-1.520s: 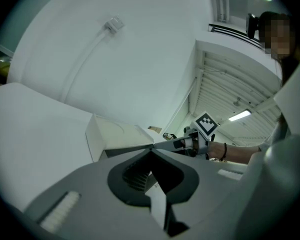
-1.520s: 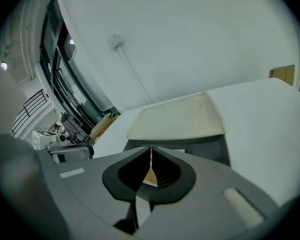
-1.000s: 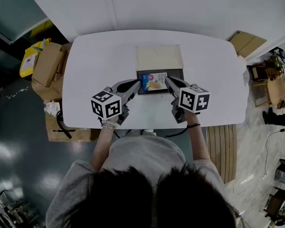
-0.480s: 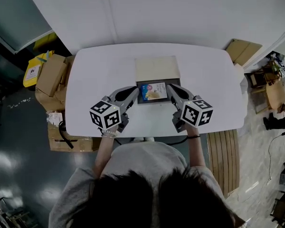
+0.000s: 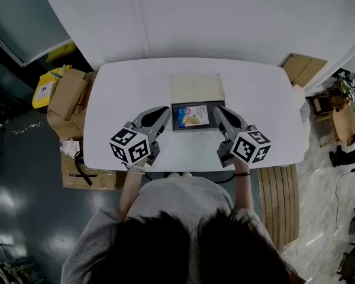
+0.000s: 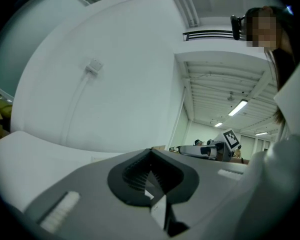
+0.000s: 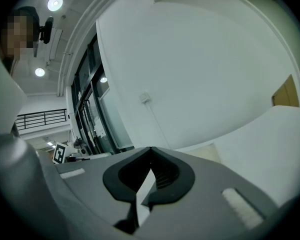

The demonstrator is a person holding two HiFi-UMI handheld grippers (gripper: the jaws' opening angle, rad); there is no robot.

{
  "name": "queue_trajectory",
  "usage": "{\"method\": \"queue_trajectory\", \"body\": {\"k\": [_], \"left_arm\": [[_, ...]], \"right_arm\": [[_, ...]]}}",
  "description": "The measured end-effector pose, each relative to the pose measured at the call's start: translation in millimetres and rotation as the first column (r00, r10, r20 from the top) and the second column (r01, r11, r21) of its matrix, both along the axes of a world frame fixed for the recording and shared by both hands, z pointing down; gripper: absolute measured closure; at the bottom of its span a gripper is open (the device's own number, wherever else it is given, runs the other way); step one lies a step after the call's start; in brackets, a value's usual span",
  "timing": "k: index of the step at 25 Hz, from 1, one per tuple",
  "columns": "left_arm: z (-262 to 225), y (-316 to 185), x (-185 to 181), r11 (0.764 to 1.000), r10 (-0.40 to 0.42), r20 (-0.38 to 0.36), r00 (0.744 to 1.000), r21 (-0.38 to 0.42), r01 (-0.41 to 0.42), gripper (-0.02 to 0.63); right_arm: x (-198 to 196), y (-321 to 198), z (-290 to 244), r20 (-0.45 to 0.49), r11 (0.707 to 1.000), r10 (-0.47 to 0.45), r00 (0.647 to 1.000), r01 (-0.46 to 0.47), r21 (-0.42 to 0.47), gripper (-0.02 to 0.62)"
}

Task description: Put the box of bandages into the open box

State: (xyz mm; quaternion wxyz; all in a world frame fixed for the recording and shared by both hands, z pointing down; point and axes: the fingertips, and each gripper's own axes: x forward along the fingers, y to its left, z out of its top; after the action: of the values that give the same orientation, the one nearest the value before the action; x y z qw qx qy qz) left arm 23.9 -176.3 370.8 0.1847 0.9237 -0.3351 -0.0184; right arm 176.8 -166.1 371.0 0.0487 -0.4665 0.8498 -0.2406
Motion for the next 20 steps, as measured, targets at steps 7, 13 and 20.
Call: {"method": "queue_trajectory", "body": {"k": [7,13,20], "left_arm": [[-4.8,0.4,-5.4,1.000,-0.019,0.011,1.000,0.022,0.019,0.607],[-2.4,2.6,-3.1,1.000,-0.012,0.017,1.000,0.016,0.012,0.607],[-0.1,2.0,-0.3,1.000,0.000,0.020,1.000,0.012,0.000,0.607]], "right_arm": [[4.2,5.5,-3.7,-0.017,1.000,0.000,1.000,0.000,0.017,0.583],[4.4,6.1,-2.3,-0.029,1.000,0.000,1.000,0.000,0.016,0.583],[3.6,5.5,3.0,-0.047,1.000,-0.002,0.999,0.002,0.009,0.583]]}}
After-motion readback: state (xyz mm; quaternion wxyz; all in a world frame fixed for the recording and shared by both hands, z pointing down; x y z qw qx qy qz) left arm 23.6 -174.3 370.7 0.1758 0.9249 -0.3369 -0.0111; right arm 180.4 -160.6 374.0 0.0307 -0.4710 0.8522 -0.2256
